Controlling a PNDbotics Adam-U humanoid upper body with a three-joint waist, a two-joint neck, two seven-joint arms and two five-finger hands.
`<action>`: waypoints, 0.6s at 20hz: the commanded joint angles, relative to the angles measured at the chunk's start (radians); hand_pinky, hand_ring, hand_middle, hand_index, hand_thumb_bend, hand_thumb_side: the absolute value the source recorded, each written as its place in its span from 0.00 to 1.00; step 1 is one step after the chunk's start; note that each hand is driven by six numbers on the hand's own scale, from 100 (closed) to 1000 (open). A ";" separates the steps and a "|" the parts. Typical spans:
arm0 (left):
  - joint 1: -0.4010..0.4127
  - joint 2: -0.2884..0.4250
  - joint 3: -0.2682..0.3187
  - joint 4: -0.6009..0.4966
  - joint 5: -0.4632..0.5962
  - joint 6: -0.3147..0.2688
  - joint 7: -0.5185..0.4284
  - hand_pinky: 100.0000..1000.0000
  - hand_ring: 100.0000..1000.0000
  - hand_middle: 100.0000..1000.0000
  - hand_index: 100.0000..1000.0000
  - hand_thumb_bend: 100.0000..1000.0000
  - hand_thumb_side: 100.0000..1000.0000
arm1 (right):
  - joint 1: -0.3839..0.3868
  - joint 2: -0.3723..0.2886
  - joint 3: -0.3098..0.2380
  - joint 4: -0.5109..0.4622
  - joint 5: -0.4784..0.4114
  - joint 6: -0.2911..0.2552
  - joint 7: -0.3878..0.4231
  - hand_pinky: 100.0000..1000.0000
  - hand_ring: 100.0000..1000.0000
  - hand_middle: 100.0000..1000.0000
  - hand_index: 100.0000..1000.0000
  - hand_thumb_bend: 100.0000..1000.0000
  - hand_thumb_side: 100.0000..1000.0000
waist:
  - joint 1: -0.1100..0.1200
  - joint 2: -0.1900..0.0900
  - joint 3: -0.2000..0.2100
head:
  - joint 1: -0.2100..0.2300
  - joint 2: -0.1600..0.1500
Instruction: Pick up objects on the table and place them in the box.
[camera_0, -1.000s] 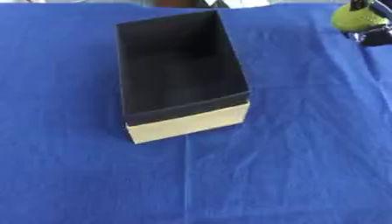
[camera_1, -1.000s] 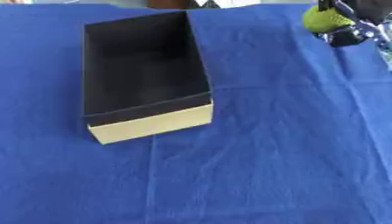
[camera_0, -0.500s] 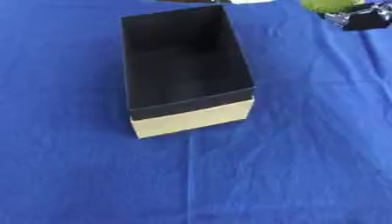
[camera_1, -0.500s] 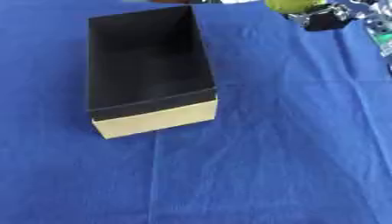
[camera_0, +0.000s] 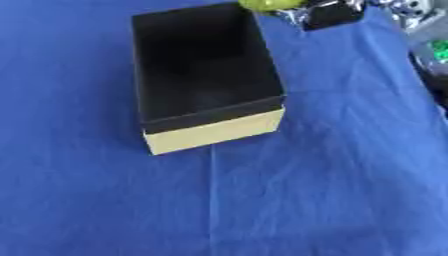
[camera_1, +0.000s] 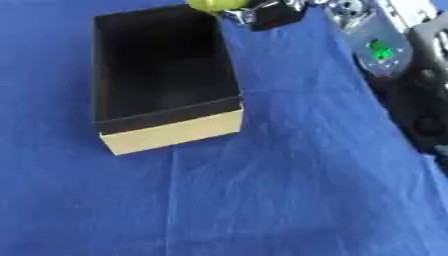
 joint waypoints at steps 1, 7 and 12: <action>-0.005 0.010 0.007 -0.015 -0.001 -0.005 0.010 0.43 0.65 0.62 0.63 0.89 0.71 | -0.029 0.082 0.006 0.002 0.025 0.009 0.036 0.68 0.47 0.41 0.49 0.04 0.00 | -0.010 -0.087 0.004 | 0.000 0.006; -0.001 0.010 0.009 -0.015 -0.001 -0.007 0.020 0.43 0.65 0.62 0.63 0.89 0.71 | -0.012 0.225 0.033 0.030 0.143 0.030 0.057 0.67 0.46 0.42 0.52 0.02 0.00 | -0.008 -0.090 0.005 | 0.004 0.008; 0.002 0.008 0.009 -0.015 -0.001 -0.006 0.020 0.43 0.65 0.62 0.63 0.89 0.71 | 0.028 0.300 0.030 0.064 0.270 0.060 0.022 0.65 0.46 0.41 0.53 0.01 0.00 | -0.007 -0.090 0.002 | 0.001 0.008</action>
